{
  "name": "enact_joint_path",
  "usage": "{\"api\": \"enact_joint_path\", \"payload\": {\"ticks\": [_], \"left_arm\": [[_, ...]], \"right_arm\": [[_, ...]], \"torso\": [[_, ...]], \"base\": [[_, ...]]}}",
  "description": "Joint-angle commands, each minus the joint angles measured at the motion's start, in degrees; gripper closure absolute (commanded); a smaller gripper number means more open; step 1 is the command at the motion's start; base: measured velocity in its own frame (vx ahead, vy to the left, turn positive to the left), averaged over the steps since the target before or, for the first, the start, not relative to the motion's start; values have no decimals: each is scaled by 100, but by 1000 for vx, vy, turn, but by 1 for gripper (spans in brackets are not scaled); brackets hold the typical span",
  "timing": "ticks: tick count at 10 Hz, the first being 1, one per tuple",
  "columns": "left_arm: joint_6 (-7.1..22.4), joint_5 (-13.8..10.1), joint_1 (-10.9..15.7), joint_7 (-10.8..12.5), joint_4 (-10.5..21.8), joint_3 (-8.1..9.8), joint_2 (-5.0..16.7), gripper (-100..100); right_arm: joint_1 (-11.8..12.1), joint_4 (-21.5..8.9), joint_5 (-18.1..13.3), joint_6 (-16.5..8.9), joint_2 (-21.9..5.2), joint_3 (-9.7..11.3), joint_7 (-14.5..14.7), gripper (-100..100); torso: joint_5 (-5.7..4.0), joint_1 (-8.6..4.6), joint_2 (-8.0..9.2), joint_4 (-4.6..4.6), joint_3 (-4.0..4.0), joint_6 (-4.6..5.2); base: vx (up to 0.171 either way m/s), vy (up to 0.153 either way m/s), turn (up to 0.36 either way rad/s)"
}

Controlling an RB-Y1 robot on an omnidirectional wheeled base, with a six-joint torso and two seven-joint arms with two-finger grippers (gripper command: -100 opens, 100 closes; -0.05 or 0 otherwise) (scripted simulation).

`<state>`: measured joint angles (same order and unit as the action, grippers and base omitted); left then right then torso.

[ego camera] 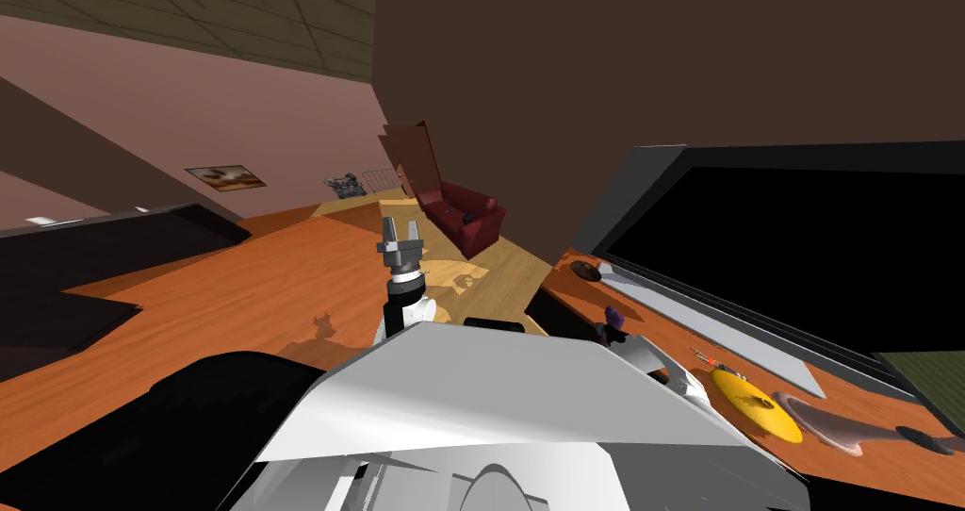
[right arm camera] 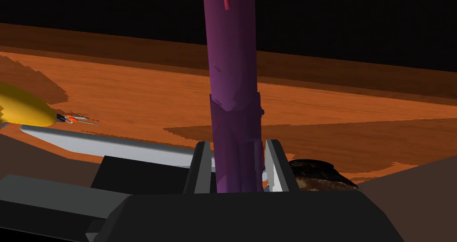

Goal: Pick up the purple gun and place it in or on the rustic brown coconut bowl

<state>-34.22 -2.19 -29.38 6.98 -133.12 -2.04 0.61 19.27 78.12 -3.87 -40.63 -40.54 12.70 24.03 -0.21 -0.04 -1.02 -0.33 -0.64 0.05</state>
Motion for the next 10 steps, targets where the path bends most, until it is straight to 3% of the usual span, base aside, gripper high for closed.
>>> {"api": "enact_joint_path", "payload": {"ticks": [1,10], "left_arm": [[0,0,0,0,0,0,0,0],[0,0,0,0,0,0,0,0]], "right_arm": [[-23,106,185,-54,-186,-72,-28,100],[-136,628,1066,-254,-1231,-433,-237,100]], "torso": [[0,0,0,0,0,0],[4,1,28,11,18,7]], "base": [[229,-31,49],[224,-46,20]]}}
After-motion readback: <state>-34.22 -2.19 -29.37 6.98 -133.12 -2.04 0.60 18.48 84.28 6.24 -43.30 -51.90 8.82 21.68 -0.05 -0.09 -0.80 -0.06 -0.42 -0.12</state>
